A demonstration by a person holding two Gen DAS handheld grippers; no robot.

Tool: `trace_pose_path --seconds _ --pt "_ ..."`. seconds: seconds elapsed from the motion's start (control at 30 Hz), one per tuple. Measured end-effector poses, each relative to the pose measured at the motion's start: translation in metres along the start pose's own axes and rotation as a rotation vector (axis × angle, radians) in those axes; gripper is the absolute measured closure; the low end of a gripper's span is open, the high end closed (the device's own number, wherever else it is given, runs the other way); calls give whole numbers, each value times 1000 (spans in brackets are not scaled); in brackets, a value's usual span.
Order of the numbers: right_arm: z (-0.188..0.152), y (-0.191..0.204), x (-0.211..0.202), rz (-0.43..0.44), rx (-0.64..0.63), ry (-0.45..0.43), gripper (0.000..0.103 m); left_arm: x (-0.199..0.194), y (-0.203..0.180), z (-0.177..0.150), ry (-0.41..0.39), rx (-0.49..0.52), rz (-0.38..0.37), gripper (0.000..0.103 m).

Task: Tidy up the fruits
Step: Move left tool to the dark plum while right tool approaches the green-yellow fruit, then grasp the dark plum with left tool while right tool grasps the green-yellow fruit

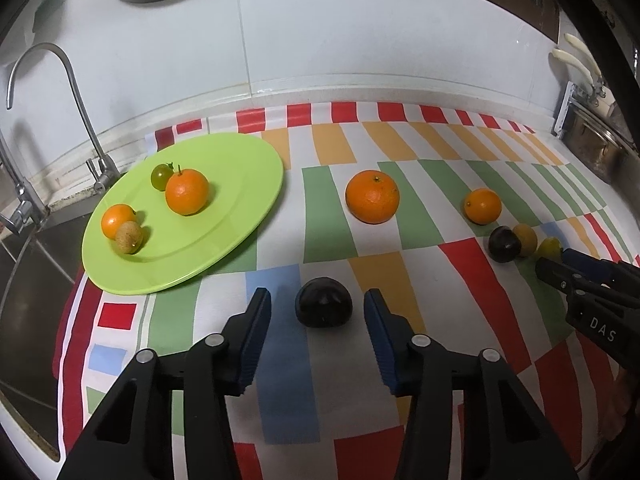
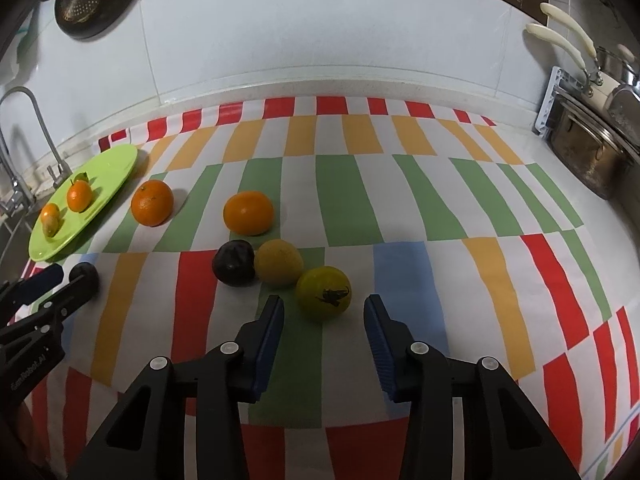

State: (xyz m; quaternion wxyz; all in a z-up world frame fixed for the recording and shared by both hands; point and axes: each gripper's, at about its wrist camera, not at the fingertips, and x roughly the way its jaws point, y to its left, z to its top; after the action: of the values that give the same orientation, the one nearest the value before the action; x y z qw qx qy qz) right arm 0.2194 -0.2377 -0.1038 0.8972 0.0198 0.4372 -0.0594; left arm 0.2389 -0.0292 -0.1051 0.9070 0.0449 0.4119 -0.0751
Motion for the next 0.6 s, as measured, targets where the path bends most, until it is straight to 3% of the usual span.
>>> trace_pose_path --seconds 0.2,0.33,0.6 --pt "4 1 5 -2 -5 1 63 7 0 0 21 -6 -18 63" --pt "3 1 8 8 -1 16 72 13 0 0 41 -12 -39 69" --pt "-1 3 2 12 1 8 72 14 -1 0 31 7 -35 72"
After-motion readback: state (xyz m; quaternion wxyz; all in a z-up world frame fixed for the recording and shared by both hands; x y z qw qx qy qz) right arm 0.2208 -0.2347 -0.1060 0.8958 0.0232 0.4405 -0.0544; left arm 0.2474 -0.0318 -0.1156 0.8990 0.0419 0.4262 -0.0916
